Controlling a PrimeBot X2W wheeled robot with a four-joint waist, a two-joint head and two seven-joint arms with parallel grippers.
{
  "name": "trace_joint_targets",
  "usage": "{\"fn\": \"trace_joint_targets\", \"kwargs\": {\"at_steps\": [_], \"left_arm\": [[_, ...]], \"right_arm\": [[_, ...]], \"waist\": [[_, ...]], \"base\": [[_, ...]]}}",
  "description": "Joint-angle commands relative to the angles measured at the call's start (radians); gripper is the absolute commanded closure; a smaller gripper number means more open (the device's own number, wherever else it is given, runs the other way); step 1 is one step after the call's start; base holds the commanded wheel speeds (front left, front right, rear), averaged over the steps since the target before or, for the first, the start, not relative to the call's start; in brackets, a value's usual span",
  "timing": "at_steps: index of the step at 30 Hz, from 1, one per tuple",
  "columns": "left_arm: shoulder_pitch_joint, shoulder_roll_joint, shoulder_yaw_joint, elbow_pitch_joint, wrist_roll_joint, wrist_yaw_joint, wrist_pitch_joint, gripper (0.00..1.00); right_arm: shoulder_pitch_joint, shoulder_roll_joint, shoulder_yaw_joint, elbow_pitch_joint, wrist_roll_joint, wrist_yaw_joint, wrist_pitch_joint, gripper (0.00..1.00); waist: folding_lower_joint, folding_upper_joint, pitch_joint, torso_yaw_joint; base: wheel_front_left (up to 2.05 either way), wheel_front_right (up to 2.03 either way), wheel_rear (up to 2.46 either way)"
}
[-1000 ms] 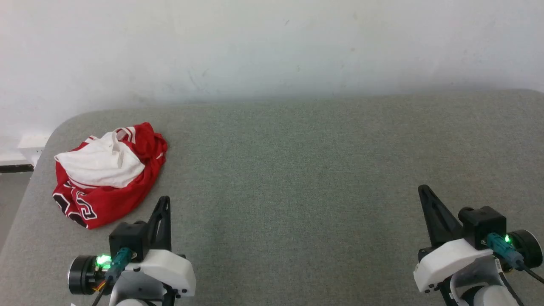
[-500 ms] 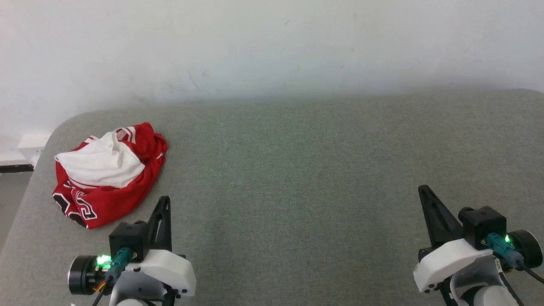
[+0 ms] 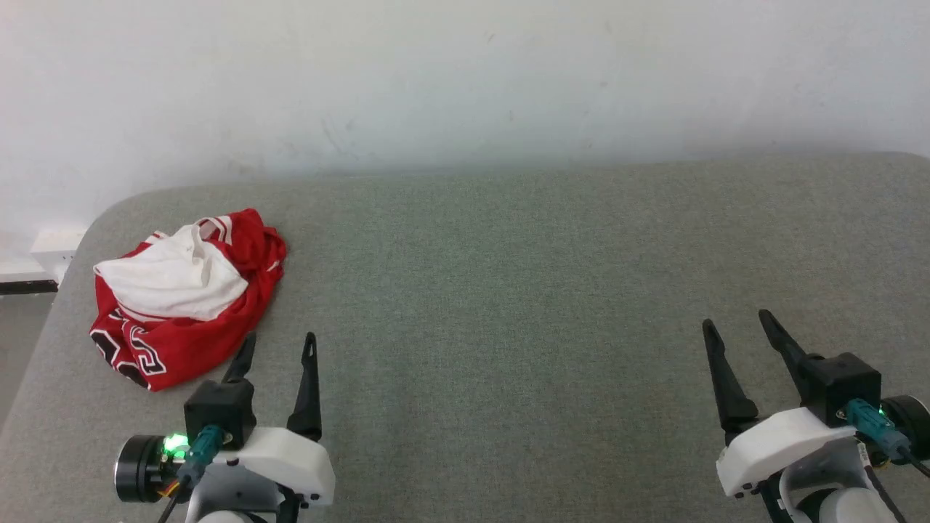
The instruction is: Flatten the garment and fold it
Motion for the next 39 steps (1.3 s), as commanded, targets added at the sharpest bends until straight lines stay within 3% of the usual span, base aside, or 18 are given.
{"fn": "trace_joint_targets", "kwargs": {"at_steps": [1,39], "left_arm": [[0.008,0.0,0.001,-0.008,-0.007,-0.004,-0.013,0.0],[0.032,-0.002,0.002,-0.047,-0.033,0.008,-0.092,0.0]], "right_arm": [[0.001,0.0,-0.008,0.003,0.01,0.0,-0.012,0.0],[0.006,0.001,-0.059,0.015,0.041,0.0,-0.091,0.0]], "waist": [[0.0,0.0,0.0,0.0],[0.0,0.0,0.013,0.058]], "base": [[0.0,0.0,0.0],[0.0,0.0,0.0]]}}
